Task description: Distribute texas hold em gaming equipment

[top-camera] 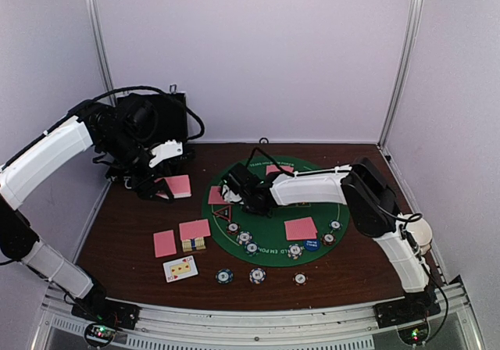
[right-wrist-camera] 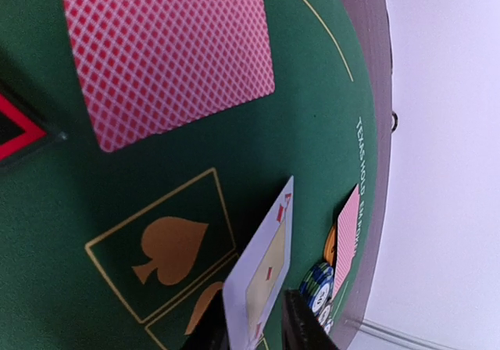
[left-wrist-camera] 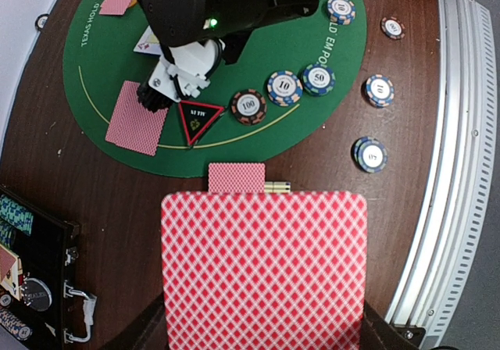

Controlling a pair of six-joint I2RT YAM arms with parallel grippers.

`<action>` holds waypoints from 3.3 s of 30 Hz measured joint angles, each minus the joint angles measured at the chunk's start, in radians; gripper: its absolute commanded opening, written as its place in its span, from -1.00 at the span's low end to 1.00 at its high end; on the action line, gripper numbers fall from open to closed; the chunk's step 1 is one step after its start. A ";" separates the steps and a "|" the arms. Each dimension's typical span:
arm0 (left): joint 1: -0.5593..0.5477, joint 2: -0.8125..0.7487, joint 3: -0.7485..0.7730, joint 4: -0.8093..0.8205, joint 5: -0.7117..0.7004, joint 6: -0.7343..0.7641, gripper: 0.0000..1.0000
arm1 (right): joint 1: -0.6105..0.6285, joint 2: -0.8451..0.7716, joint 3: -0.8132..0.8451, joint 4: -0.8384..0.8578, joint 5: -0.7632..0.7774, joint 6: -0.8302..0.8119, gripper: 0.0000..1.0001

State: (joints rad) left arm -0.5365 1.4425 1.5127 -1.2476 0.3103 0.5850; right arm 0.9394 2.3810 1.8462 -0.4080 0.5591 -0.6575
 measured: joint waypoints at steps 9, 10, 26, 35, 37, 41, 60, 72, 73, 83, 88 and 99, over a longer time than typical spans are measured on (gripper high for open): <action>0.000 0.000 0.000 -0.003 0.000 0.000 -1.00 | 0.012 -0.040 -0.074 0.034 -0.005 0.046 0.65; 0.000 0.000 0.000 -0.003 0.000 0.000 -1.00 | 0.013 -0.053 -0.085 0.034 -0.006 0.050 0.80; 0.000 0.000 0.000 -0.004 0.000 0.000 -1.00 | 0.012 -0.261 -0.069 0.082 0.229 0.411 0.99; 0.000 -0.005 0.000 -0.002 0.000 0.004 -1.00 | -0.098 -0.632 -0.248 0.048 -0.197 0.901 0.97; 0.000 -0.011 -0.002 -0.001 0.000 0.008 -1.00 | -0.139 -0.682 -0.289 0.074 -0.374 1.019 0.96; 0.000 -0.013 -0.002 0.005 0.000 0.012 -1.00 | -0.150 -0.680 -0.362 0.184 -0.746 1.268 0.94; 0.000 -0.012 -0.002 0.016 0.008 0.023 -1.00 | -0.005 -0.418 -0.372 0.689 -1.346 1.854 0.99; 0.000 -0.012 -0.002 0.017 0.013 0.024 -1.00 | 0.010 -0.334 -0.227 0.673 -1.394 1.883 0.93; 0.000 -0.012 -0.002 0.017 0.015 0.024 -1.00 | 0.012 -0.330 -0.216 0.666 -1.397 1.883 0.92; 0.000 -0.012 -0.002 0.018 0.023 0.024 -1.00 | 0.027 -0.242 -0.120 0.635 -1.420 1.889 0.83; 0.000 -0.012 -0.002 0.018 0.024 0.024 -1.00 | 0.037 -0.190 -0.068 0.637 -1.434 1.913 0.80; 0.000 -0.012 -0.002 0.018 0.024 0.024 -1.00 | 0.038 -0.121 0.000 0.636 -1.454 1.949 0.64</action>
State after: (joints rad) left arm -0.5362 1.4303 1.5108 -1.2293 0.3340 0.6090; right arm 0.9775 2.2601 1.8462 0.2279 -0.8948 1.2911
